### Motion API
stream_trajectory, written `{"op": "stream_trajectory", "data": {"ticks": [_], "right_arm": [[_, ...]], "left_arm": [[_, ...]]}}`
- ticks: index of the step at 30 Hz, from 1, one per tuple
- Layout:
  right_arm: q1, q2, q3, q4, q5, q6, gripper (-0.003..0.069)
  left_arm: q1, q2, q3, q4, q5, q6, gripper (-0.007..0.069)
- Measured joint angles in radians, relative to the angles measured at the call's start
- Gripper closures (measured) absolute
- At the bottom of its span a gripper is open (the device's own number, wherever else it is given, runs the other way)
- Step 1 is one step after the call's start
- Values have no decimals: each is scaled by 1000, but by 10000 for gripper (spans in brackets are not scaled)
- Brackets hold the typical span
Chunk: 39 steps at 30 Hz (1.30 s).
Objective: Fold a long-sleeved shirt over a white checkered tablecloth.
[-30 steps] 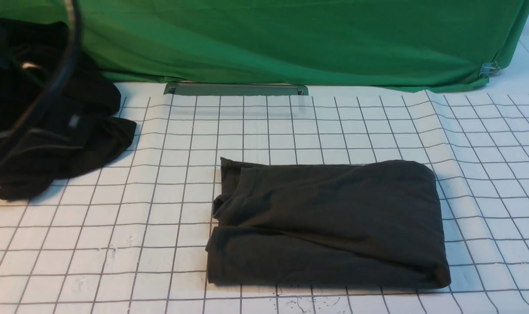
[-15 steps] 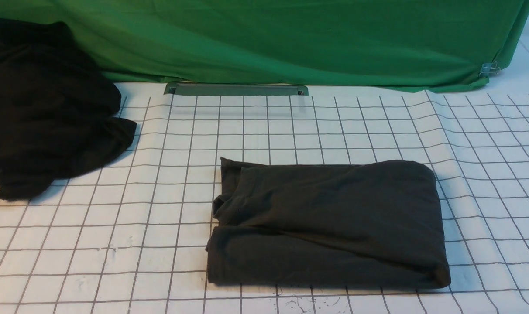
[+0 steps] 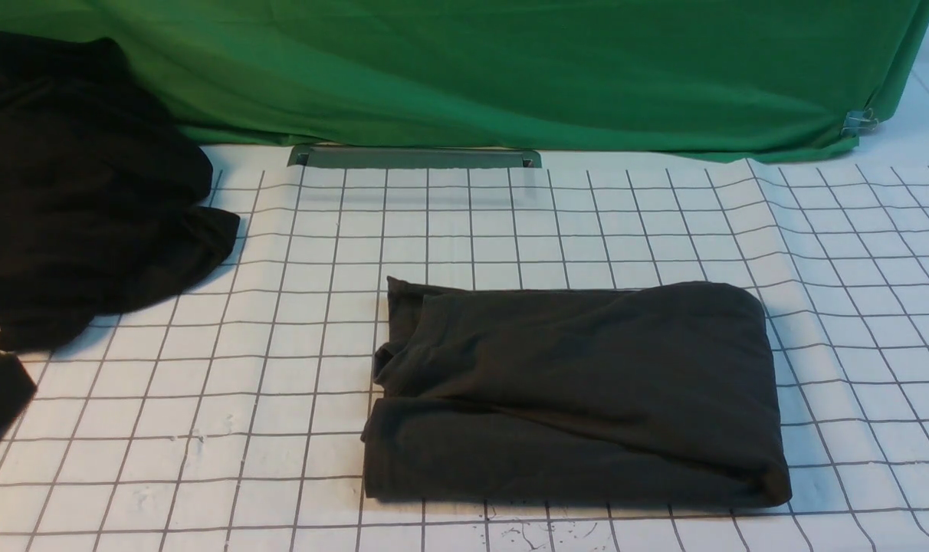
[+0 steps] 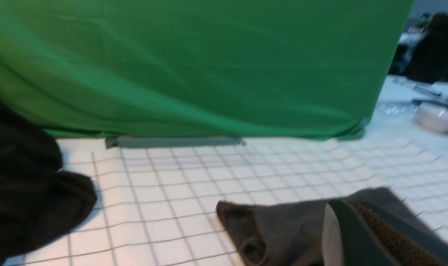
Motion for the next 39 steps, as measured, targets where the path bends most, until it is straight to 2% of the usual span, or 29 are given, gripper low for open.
{"op": "stream_trajectory", "data": {"ticks": [6, 15, 17, 22, 28, 31, 39], "right_arm": [[0, 0, 0, 0, 0, 0, 421], [0, 0, 0, 0, -1, 0, 420], [0, 0, 0, 0, 0, 0, 420], [0, 0, 0, 0, -1, 0, 420], [0, 0, 0, 0, -1, 0, 420], [0, 0, 0, 0, -1, 0, 419], [0, 0, 0, 0, -1, 0, 418]], "left_arm": [[0, 0, 26, 125, -2, 29, 627], [13, -56, 120, 202, -10, 38, 627], [43, -86, 159, 204, -35, 38, 627], [224, -166, 303, 169, -159, 36, 627], [383, -184, 371, 164, -206, -42, 627], [429, -185, 372, 164, -180, -82, 627], [433, -185, 372, 169, -89, -90, 623]]}}
